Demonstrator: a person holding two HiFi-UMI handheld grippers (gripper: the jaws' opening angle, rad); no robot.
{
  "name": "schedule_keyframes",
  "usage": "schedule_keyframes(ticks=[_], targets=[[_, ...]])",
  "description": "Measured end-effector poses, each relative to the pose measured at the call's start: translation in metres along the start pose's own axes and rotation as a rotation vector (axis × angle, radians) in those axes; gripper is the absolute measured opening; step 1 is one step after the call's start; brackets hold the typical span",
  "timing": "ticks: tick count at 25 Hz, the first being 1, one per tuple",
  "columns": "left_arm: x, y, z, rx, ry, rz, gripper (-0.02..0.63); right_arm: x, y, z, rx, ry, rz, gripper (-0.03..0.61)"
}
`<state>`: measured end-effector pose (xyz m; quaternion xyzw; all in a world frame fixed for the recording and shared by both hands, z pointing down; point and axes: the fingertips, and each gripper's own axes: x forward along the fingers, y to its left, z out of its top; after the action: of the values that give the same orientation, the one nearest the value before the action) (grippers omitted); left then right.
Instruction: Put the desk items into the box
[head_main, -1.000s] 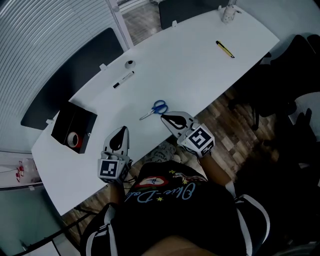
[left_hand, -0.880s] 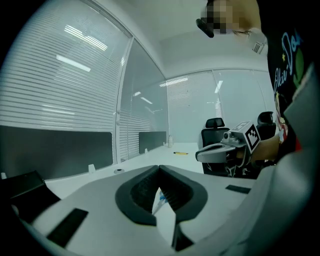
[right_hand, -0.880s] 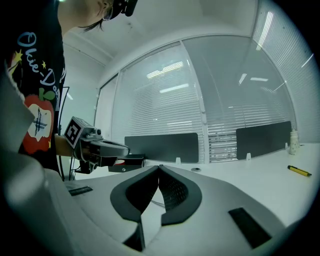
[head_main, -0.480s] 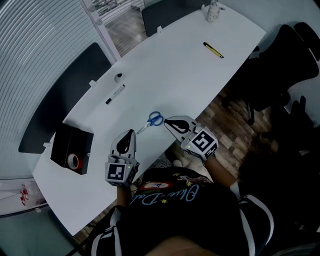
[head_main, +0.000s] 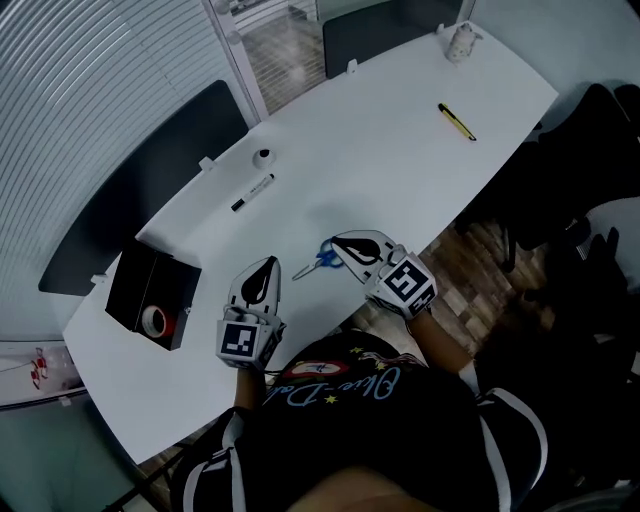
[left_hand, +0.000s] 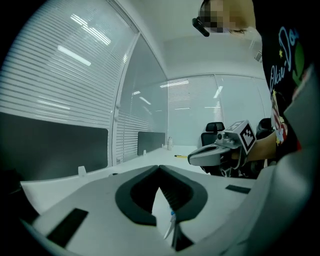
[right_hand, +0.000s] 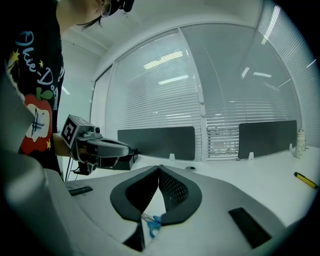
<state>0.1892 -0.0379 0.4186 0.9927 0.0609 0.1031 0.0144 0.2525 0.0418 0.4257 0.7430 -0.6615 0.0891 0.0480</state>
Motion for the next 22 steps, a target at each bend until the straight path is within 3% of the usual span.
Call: schedule_keyframes(ticks=[11, 22], targets=[[-0.008, 0.041, -0.012, -0.068, 0.014, 0.107, -0.003, 0.053, -0.002, 0.008, -0.032, 0.004, 0.117, -0.003], [0.025, 0.025, 0.010, -0.082, -0.002, 0.310, -0.003, 0.059, -0.028, 0.020, -0.053, 0.005, 0.347, -0.001]])
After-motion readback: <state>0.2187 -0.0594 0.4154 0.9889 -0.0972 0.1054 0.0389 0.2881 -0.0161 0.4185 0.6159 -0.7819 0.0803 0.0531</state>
